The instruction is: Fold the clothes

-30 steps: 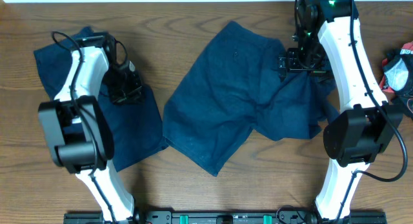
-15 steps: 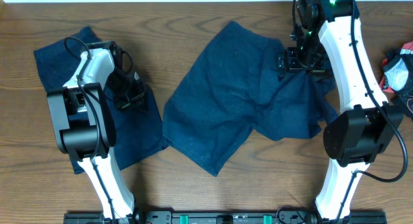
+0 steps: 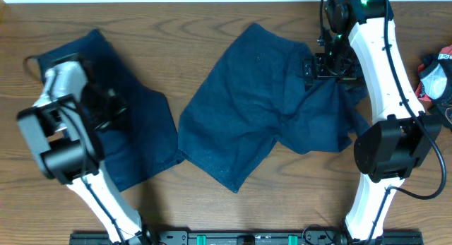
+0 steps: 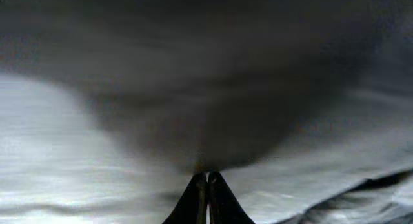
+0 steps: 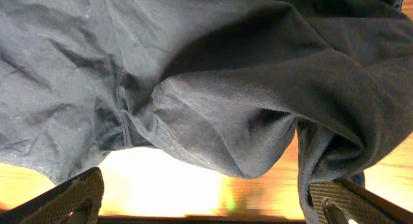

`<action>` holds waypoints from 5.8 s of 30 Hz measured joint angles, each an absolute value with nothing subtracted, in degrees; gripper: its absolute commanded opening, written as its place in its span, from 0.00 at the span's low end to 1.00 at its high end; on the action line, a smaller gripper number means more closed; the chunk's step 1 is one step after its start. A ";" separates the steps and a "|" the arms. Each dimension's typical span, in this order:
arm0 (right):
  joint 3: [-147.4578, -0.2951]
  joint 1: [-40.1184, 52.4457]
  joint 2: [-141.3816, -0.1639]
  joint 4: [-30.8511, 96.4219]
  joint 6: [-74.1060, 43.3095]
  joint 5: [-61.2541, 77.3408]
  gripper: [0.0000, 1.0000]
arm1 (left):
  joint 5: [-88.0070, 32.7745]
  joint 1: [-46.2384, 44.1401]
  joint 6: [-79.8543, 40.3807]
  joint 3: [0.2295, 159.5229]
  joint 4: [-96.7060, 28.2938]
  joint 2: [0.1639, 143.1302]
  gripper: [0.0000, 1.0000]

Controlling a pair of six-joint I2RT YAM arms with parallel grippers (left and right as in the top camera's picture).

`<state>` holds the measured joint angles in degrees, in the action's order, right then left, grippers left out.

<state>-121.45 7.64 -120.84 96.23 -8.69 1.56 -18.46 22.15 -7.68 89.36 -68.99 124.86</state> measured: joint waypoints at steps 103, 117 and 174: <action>-121.58 -3.14 -120.84 97.23 -16.84 -5.69 0.99 | -21.43 3.29 -11.42 106.67 -67.37 111.20 0.81; -121.75 -4.95 -120.84 96.64 -15.51 -4.51 0.99 | -25.69 -1.96 -10.41 89.01 -66.11 121.54 0.58; -121.78 -4.93 -120.84 97.23 -13.28 0.43 0.99 | -11.46 11.90 -15.64 113.14 -46.74 120.64 0.98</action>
